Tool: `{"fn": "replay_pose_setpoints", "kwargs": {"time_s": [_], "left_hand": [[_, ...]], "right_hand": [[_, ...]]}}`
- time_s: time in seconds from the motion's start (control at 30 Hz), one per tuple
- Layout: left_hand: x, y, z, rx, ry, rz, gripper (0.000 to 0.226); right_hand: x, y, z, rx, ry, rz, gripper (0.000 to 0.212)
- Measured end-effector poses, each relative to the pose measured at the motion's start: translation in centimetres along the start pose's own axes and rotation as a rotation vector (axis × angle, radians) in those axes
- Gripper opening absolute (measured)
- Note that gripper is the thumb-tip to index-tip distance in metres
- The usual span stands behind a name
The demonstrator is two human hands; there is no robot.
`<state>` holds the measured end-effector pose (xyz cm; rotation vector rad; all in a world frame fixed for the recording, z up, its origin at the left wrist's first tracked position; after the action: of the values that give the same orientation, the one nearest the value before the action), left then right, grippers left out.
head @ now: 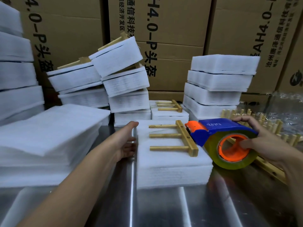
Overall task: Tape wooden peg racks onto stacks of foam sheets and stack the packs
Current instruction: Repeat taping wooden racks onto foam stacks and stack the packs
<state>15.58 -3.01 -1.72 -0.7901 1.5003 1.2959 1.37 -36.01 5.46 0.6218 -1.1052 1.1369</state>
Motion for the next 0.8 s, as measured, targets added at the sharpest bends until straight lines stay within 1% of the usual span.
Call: {"fn": "replay_pose_setpoints", "kwargs": {"time_s": [0.07,0.2,0.33,0.47,0.53,0.8], "left_hand": [[-0.1,0.0,-0.3,-0.004,0.002,-0.005,0.061],[-0.5,-0.5,-0.5,-0.029,-0.138,-0.038,0.045],[-0.5,-0.9,-0.6,-0.017,-0.191,-0.004,0.039],[-0.7,-1.0,-0.4,-0.018,-0.177,0.03,0.047],[-0.8,-1.1,-0.6,-0.003,-0.178,0.032,0.047],[-1.2,-1.1,-1.1,0.018,-0.212,0.005,0.023]], "right_hand": [[-0.1,-0.1,0.0,-0.002,-0.01,-0.006,0.071],[-0.3,-0.1,0.0,-0.001,-0.025,-0.018,0.071],[-0.2,-0.1,-0.1,0.007,-0.035,-0.022,0.07],[0.0,0.2,-0.3,0.017,-0.033,-0.023,0.069],[0.2,0.3,-0.4,0.02,-0.034,-0.022,0.069],[0.2,0.5,-0.3,0.012,-0.025,-0.018,0.068]]}}
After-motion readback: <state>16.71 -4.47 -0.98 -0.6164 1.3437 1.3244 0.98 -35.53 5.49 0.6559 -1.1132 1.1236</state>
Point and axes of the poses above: each hand's wrist, its own y-axis away from the middle knuckle, its own z-axis out of the back of the hand, x = y × z, the point moved 8 cm from there along -y, towards the middle knuckle, and after that the axes turned 4 degrees about -y, right-handed, at the moved point
